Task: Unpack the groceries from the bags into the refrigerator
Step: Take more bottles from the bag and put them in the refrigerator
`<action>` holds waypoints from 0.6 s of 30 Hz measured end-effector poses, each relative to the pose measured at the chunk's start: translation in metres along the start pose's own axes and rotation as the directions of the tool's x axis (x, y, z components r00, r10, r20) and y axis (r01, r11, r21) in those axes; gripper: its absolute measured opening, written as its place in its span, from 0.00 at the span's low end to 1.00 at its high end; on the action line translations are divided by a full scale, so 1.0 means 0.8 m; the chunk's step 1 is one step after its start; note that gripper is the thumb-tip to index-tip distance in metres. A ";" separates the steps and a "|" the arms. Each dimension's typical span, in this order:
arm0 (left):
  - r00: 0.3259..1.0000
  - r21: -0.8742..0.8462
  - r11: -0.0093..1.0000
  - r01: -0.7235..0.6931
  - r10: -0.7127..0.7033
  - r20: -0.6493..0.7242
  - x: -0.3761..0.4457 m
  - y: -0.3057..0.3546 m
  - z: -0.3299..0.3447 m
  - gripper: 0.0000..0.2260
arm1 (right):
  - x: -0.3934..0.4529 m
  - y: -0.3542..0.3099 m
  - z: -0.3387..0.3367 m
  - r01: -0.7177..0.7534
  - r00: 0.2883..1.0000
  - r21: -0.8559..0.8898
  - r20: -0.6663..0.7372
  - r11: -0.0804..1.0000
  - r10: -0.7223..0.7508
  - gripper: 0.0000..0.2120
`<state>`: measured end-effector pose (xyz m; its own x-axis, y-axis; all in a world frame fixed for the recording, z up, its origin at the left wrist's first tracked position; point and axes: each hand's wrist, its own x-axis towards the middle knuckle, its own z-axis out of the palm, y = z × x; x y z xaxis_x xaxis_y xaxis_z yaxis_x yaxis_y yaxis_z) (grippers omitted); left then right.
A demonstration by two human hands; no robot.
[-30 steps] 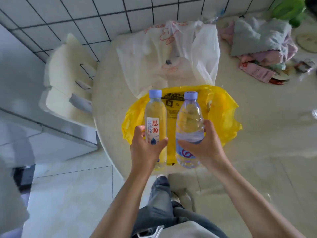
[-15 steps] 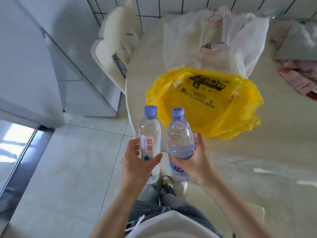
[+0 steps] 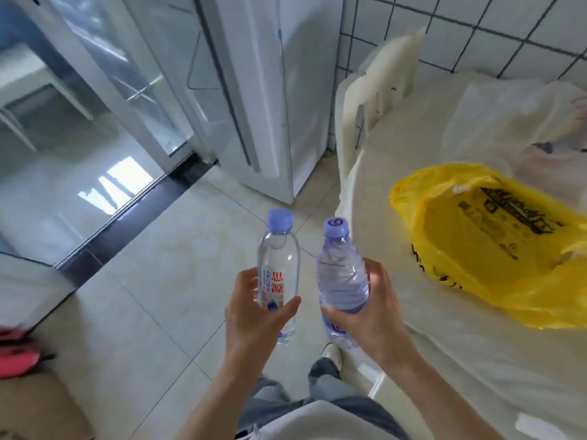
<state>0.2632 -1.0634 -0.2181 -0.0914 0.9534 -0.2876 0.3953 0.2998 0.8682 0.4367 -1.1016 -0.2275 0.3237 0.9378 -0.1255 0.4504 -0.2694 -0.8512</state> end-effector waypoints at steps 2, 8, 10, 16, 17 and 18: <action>0.999 -0.030 0.999 0.015 -0.016 -0.043 0.003 -0.017 -0.039 0.26 | -0.002 -0.019 0.034 0.025 0.998 0.004 0.052 1.000 -0.025 0.36; 0.988 -0.087 0.995 0.053 -0.065 -0.142 0.019 -0.073 -0.159 0.27 | -0.012 -0.078 0.150 0.088 0.989 -0.013 0.118 0.996 -0.086 0.26; 0.983 -0.101 0.993 0.062 -0.078 -0.164 0.026 -0.091 -0.200 0.27 | -0.020 -0.098 0.190 0.080 0.988 0.002 0.133 0.997 -0.080 0.26; 0.967 -0.111 0.991 0.068 -0.093 -0.236 0.053 -0.128 -0.296 0.28 | -0.031 -0.153 0.294 0.074 0.975 0.033 0.205 0.997 -0.079 0.31; 0.964 -0.111 0.991 0.071 -0.097 -0.249 0.058 -0.132 -0.307 0.29 | -0.031 -0.162 0.308 0.079 0.973 0.029 0.215 0.996 -0.083 0.32; 0.960 -0.112 0.991 0.073 -0.101 -0.261 0.064 -0.136 -0.317 0.29 | -0.028 -0.171 0.320 0.089 0.971 0.034 0.221 0.995 -0.094 0.33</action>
<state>-0.0164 -1.0385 -0.2244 -0.3664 0.8941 -0.2577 0.2827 0.3708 0.8846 0.1549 -1.0299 -0.2390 0.0882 0.9841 -0.1541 0.4486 -0.1774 -0.8760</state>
